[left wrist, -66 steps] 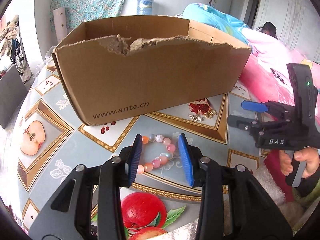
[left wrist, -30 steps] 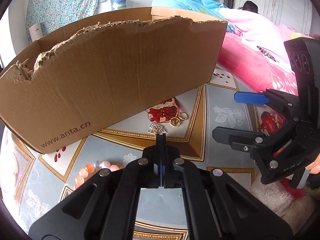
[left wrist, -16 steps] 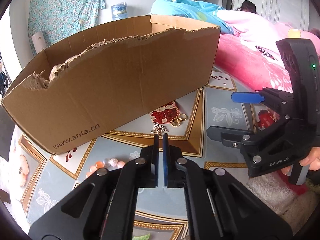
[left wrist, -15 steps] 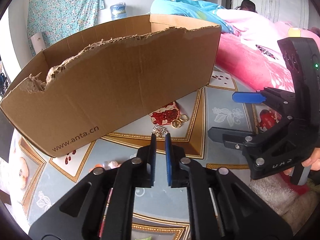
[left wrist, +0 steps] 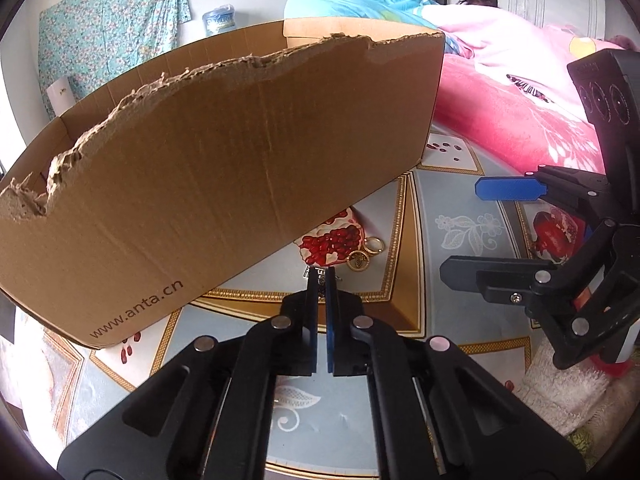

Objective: Organize jewelry

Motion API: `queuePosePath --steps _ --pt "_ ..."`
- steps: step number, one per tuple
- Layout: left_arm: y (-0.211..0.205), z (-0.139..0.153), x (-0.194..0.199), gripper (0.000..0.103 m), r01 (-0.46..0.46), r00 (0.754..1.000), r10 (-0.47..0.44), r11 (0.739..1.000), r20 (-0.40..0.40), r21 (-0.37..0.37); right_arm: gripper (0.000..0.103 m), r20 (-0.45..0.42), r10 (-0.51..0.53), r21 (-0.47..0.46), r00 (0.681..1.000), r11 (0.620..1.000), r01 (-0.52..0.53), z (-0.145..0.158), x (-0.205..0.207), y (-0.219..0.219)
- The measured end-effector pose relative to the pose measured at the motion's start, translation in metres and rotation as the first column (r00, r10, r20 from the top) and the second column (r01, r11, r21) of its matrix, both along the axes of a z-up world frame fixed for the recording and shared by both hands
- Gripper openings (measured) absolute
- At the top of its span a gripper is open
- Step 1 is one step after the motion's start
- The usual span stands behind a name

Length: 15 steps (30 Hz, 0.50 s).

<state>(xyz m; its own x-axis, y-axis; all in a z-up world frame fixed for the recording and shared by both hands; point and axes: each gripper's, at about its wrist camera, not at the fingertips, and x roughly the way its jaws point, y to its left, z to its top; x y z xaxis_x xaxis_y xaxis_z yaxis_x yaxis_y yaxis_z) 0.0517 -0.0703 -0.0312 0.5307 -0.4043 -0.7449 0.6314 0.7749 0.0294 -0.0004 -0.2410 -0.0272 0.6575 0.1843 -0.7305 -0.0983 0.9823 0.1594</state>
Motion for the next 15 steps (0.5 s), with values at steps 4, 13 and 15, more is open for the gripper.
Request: queuePosePath --steps 4,13,15 --pt "0.013 0.010 -0.002 0.002 -0.026 0.999 0.025 0.997 -0.027 -0.069 0.097 0.003 0.002 0.011 1.000 1.000 -0.003 0.000 0.000 -0.001" --pt "0.052 0.043 -0.004 0.002 -0.099 0.994 0.082 0.961 -0.076 -0.258 0.097 -0.019 0.000 -0.003 1.000 1.000 0.000 0.008 0.000 0.002" --pt "0.058 0.044 -0.006 0.002 -0.117 0.992 0.099 0.955 -0.081 -0.271 0.088 0.027 0.026 0.030 0.999 0.999 -0.027 0.017 -0.002 0.007"
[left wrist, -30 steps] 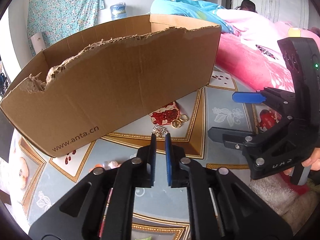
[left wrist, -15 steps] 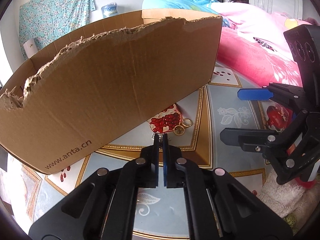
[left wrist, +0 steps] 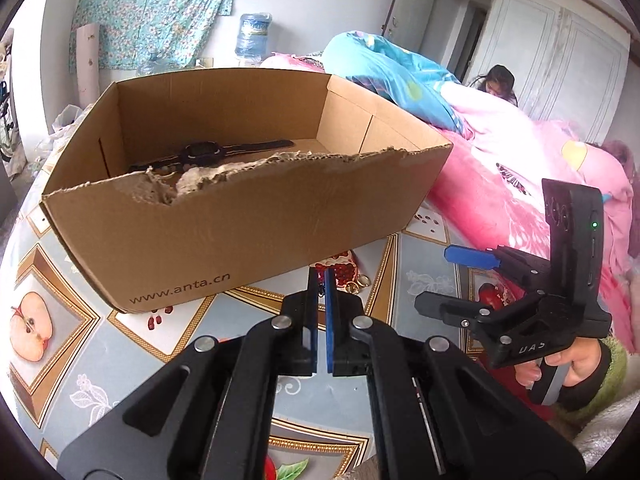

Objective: Organize jewelry

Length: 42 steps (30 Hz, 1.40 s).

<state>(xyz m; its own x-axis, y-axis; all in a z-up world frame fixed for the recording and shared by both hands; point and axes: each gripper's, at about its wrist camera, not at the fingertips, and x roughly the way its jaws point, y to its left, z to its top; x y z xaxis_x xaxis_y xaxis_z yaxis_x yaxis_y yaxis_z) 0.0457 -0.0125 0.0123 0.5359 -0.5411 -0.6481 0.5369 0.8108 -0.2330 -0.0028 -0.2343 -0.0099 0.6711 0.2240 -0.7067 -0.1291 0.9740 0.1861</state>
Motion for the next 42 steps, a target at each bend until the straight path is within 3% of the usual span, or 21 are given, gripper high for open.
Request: queuePosePath --steps 2,4,7,9,12,16,22,26,33,34,42 --pt "0.003 -0.001 -0.001 0.002 -0.013 1.000 0.013 1.000 -0.003 -0.003 0.076 0.030 0.041 0.007 0.999 0.999 -0.041 0.007 0.001 0.010" --pt "0.006 -0.003 -0.002 0.002 -0.022 1.000 0.022 1.000 -0.010 -0.009 0.053 0.026 0.095 0.040 0.995 0.995 -0.096 0.008 0.008 0.020" --pt "0.009 -0.004 -0.003 0.002 -0.039 0.999 0.039 0.999 -0.007 -0.011 0.028 -0.018 0.166 0.098 0.986 0.982 -0.164 0.003 0.024 0.035" --pt "0.012 -0.005 -0.003 0.002 -0.049 0.999 0.049 0.999 -0.009 -0.020 0.020 -0.038 0.215 0.129 0.976 0.969 -0.209 -0.001 0.032 0.047" --pt "0.016 -0.006 -0.003 0.002 -0.061 0.998 0.061 0.998 -0.012 -0.028 0.017 -0.077 0.249 0.151 0.966 0.960 -0.235 -0.010 0.039 0.059" --pt "0.017 -0.007 -0.002 0.002 -0.059 0.998 0.059 0.998 -0.012 -0.037 0.014 -0.126 0.205 0.123 0.971 0.974 -0.190 -0.020 0.044 0.056" --pt "0.018 -0.013 0.002 0.002 -0.052 0.998 0.050 0.997 -0.032 -0.049 0.014 -0.117 0.143 0.053 0.983 0.989 -0.138 -0.019 0.045 0.050" --pt "0.019 -0.017 0.003 0.002 -0.053 0.998 0.050 0.997 -0.047 -0.051 0.015 -0.117 0.199 0.005 0.973 0.980 -0.200 -0.017 0.051 0.066" --pt "0.023 -0.018 0.004 0.002 -0.064 0.997 0.061 0.996 -0.051 -0.056 0.011 -0.111 0.272 -0.165 0.956 0.943 -0.287 -0.015 0.057 0.094" --pt "0.024 -0.019 0.004 0.002 -0.066 0.997 0.063 0.996 -0.051 -0.058 0.005 -0.115 0.280 -0.171 0.953 0.940 -0.296 -0.014 0.057 0.097" --pt "0.026 -0.020 0.004 0.002 -0.068 0.996 0.065 0.996 -0.054 -0.064 0.005 -0.129 0.266 -0.128 0.955 0.951 -0.282 -0.012 0.052 0.097"
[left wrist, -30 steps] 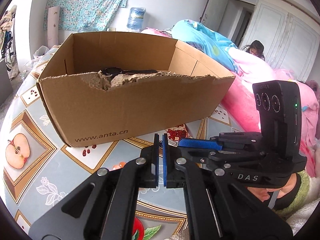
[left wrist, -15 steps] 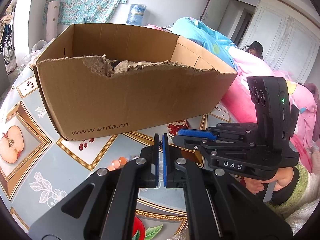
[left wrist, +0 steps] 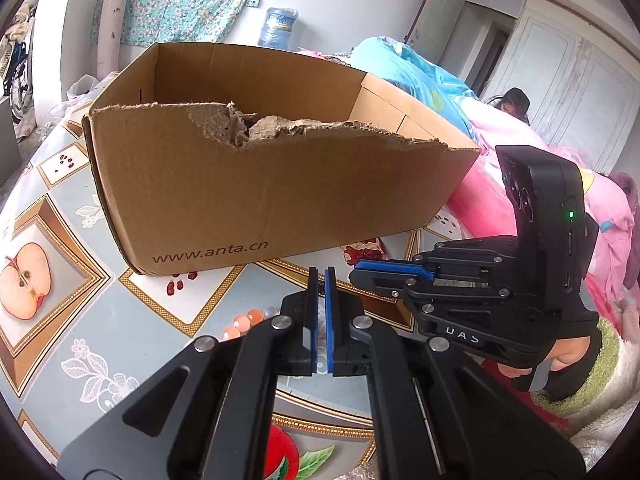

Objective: Organize jewelry

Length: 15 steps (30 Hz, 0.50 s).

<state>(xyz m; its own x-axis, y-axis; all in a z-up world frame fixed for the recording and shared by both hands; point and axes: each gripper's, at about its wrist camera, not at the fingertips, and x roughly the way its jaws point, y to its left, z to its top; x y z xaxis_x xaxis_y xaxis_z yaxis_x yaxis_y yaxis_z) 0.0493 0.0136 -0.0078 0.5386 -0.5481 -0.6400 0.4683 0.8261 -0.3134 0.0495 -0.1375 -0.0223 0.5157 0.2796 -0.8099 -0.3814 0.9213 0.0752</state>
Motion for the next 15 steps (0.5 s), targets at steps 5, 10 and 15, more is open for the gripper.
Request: queuePosePath --steps 5,10,15 --pt "0.002 0.003 -0.003 0.002 -0.003 1.000 0.003 1.000 0.009 -0.004 0.002 -0.002 -0.032 0.077 0.999 0.996 0.033 0.006 -0.005 -0.019" --pt "0.006 0.012 -0.010 0.002 -0.003 1.000 0.003 1.000 0.031 -0.017 0.002 0.001 -0.062 0.171 0.998 0.983 0.061 0.022 -0.017 -0.036" --pt "0.003 0.023 -0.016 0.002 0.005 0.998 -0.004 1.000 0.056 -0.021 0.002 0.031 -0.081 0.203 0.996 0.976 0.073 0.037 -0.029 -0.047"
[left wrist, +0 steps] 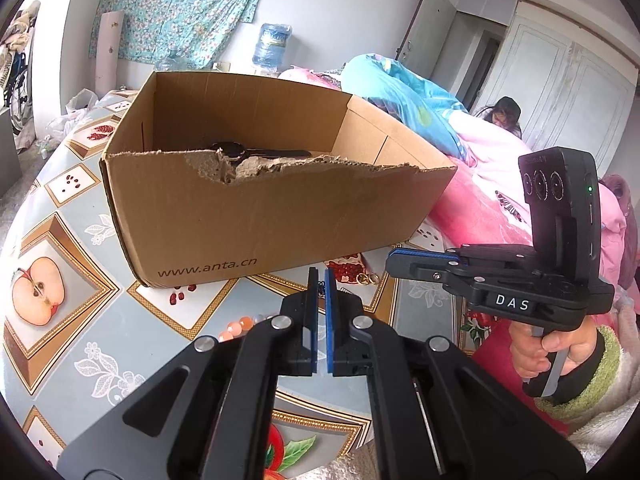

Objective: Organize jewelry

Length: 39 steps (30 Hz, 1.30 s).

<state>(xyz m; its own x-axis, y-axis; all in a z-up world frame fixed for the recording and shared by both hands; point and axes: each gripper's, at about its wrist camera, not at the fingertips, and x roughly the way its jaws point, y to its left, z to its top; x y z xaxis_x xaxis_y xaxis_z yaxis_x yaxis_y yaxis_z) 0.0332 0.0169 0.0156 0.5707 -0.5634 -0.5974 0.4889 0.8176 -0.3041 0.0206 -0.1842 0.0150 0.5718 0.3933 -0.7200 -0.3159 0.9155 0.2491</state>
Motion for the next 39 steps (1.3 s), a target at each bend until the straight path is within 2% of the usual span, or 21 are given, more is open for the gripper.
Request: queuePosePath --steps 5,7,15,21,26,27,31,39 --pt "-0.005 0.000 -0.002 0.002 0.002 1.000 -0.001 1.000 -0.012 0.014 0.005 -0.054 0.030 -0.009 0.998 0.999 -0.031 -0.011 0.003 0.009" --pt "-0.007 -0.002 -0.004 0.002 0.002 1.000 -0.002 1.000 -0.018 0.020 0.011 -0.070 0.031 -0.025 0.997 0.999 -0.032 -0.019 0.006 0.012" --pt "-0.006 -0.006 -0.003 0.002 -0.007 1.000 0.008 1.000 -0.026 0.025 0.013 -0.051 0.026 -0.171 0.998 0.985 -0.034 -0.035 0.017 0.026" --pt "-0.004 -0.011 0.001 0.002 -0.011 0.999 0.012 1.000 -0.038 0.016 0.014 -0.046 0.062 -0.231 0.997 0.970 -0.071 -0.037 0.013 0.031" --pt "-0.002 -0.014 0.003 0.002 -0.017 0.999 0.018 1.000 -0.045 0.010 0.012 -0.057 0.079 -0.239 0.995 0.967 -0.091 -0.036 0.016 0.033" --pt "-0.001 -0.014 0.003 0.002 -0.019 0.999 0.019 1.000 -0.045 0.007 0.005 -0.062 0.078 -0.237 0.995 0.967 -0.091 -0.036 0.017 0.033" --pt "0.003 -0.013 0.003 0.002 -0.026 0.999 0.026 1.000 -0.040 0.001 0.002 -0.063 0.072 -0.219 0.995 0.972 -0.084 -0.037 0.018 0.039" --pt "0.003 -0.012 0.001 0.002 -0.029 0.999 0.029 1.000 -0.035 0.002 0.001 -0.073 0.055 -0.162 0.996 0.985 -0.066 -0.038 0.013 0.028"
